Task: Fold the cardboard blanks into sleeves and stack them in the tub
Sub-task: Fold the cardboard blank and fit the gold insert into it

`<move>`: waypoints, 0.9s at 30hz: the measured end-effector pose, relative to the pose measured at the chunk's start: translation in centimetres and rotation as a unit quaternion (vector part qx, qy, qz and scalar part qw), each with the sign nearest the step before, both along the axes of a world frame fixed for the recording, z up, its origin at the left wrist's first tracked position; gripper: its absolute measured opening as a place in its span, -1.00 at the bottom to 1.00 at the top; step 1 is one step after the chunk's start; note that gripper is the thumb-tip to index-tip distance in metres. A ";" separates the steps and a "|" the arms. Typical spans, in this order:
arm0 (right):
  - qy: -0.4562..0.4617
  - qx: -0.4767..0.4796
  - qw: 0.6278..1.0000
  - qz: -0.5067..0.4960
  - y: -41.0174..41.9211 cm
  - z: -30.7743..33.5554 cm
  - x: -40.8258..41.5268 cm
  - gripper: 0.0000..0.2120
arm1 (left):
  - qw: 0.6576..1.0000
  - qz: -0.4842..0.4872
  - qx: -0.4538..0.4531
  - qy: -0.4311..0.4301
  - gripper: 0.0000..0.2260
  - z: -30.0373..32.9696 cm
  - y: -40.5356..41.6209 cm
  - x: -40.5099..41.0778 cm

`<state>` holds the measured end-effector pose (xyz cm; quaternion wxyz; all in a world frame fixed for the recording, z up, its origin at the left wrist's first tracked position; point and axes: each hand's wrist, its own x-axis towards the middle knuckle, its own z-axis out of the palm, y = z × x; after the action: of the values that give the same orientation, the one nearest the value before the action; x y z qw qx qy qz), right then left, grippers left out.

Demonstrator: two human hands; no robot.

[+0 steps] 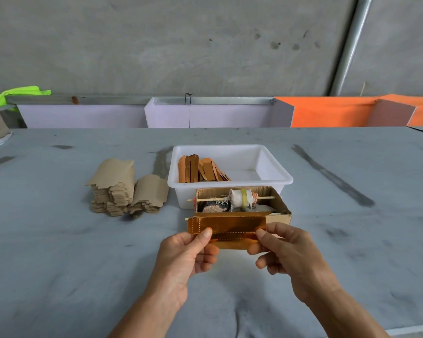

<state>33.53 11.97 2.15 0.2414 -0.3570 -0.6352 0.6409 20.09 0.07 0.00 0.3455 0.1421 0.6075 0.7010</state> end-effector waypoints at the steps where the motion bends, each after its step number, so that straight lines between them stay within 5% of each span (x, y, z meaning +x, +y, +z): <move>1: -0.002 -0.003 1.000 -0.002 0.0 0.1 -0.1 -0.86 | 1.000 0.004 0.005 0.006 -0.84 0.1 0.0 0.1; 11: 0.003 -0.054 0.998 -0.023 0.0 -0.1 -0.6 -0.95 | 0.998 0.041 0.026 0.036 -0.99 0.0 0.1 0.0; 17: 0.033 -0.071 0.996 -0.034 -0.3 -0.5 -1.0 -0.93 | 0.988 0.088 0.039 0.121 -0.89 0.0 0.3 0.2; 27: 0.113 -0.073 0.986 -0.101 -1.0 -0.8 -1.6 -0.91 | 0.988 0.097 0.072 0.097 -0.89 1.0 0.7 0.6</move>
<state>31.93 10.97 1.36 0.3486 -0.3612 -0.5158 0.6942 20.66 0.77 0.95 0.2045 0.1740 0.5968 0.7562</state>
